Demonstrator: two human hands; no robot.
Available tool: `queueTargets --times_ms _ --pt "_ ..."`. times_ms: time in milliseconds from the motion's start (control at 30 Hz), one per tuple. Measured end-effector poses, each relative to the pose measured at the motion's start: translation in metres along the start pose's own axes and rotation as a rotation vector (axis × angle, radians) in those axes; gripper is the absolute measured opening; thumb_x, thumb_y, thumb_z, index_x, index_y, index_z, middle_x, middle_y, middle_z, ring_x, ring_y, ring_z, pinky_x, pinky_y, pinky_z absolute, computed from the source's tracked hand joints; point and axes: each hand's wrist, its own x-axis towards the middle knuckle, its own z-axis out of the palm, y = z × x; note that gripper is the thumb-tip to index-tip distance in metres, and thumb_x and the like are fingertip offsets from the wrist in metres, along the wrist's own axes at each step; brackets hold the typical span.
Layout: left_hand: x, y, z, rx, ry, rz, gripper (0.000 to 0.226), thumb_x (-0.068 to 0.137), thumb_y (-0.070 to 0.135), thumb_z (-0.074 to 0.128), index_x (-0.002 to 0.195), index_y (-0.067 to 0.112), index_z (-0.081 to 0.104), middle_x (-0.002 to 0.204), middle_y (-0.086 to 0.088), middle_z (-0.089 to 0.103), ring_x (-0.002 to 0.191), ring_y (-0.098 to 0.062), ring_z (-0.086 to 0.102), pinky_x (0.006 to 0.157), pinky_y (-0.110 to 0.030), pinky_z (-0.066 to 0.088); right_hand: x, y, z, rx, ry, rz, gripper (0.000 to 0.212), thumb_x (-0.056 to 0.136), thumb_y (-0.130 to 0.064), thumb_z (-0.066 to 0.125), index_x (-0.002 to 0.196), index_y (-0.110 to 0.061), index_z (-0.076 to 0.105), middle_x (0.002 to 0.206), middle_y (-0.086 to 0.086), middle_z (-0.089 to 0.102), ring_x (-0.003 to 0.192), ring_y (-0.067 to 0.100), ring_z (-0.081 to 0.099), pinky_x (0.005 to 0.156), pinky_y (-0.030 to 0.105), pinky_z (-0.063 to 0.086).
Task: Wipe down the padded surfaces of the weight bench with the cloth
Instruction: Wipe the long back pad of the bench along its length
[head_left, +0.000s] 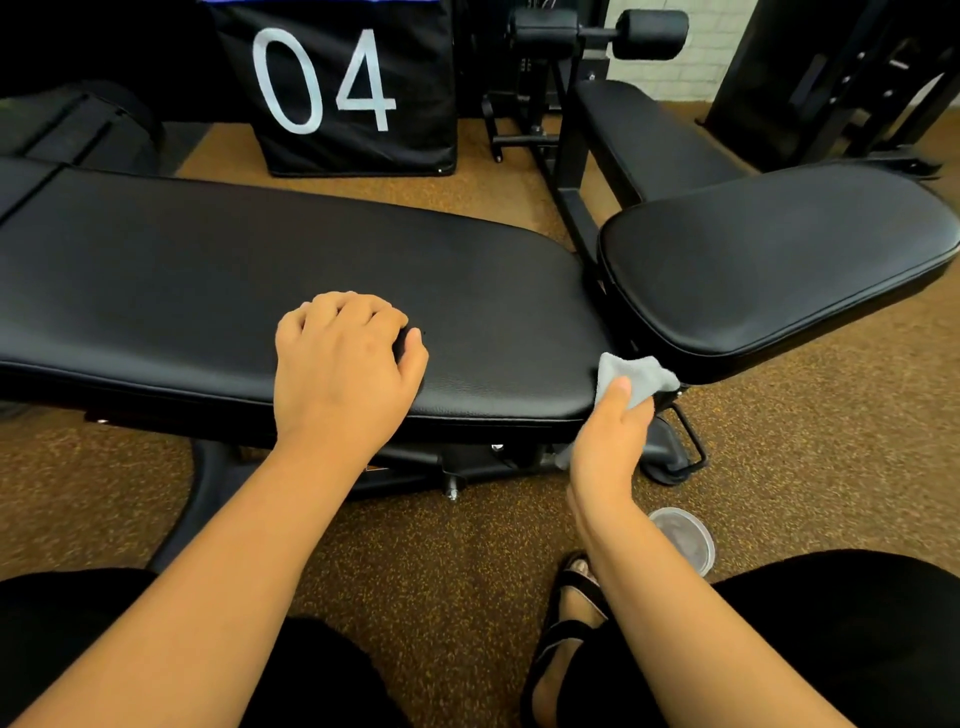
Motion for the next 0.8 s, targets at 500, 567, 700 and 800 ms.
queueTargets --times_ms 500,567,700,800 --pt "0.001 0.001 -0.001 0.003 -0.005 0.005 0.030 0.096 0.039 0.045 0.102 0.024 0.070 0.109 0.007 0.067 0.117 -0.021 0.053 0.097 -0.042 0.033 0.006 -0.014 -0.022 -0.460 -0.346 -0.733 0.037 0.103 -0.035 0.032 0.101 -0.018 0.064 0.106 -0.007 0.064 0.114 0.020 0.055 0.109 0.023 0.028" --pt "0.001 0.001 0.000 0.008 -0.001 0.004 0.030 0.097 0.039 0.044 0.102 0.024 0.070 0.110 0.007 0.067 0.117 -0.020 0.052 0.097 -0.041 0.032 0.005 -0.008 -0.016 -0.660 -0.317 -0.887 0.035 0.101 -0.035 0.034 0.107 -0.016 0.063 0.113 -0.003 0.063 0.114 0.024 0.054 0.105 0.045 0.035" --pt "0.001 0.000 0.003 -0.006 0.016 0.005 0.030 0.097 0.038 0.043 0.099 0.025 0.070 0.110 0.008 0.066 0.117 -0.021 0.052 0.094 -0.041 0.032 -0.023 0.019 -0.004 -0.830 -0.298 -1.103 0.051 0.101 -0.044 0.023 0.129 -0.015 0.054 0.140 0.005 0.053 0.135 0.031 0.041 0.113 0.053 0.025" --pt "0.001 0.000 0.003 0.000 0.013 0.011 0.031 0.096 0.038 0.042 0.099 0.024 0.069 0.110 0.007 0.066 0.117 -0.022 0.052 0.093 -0.042 0.032 -0.023 0.019 -0.002 -0.864 -0.444 -1.315 0.051 0.101 -0.044 0.034 0.141 -0.014 0.042 0.148 0.007 0.045 0.140 0.030 0.036 0.115 0.048 0.025"
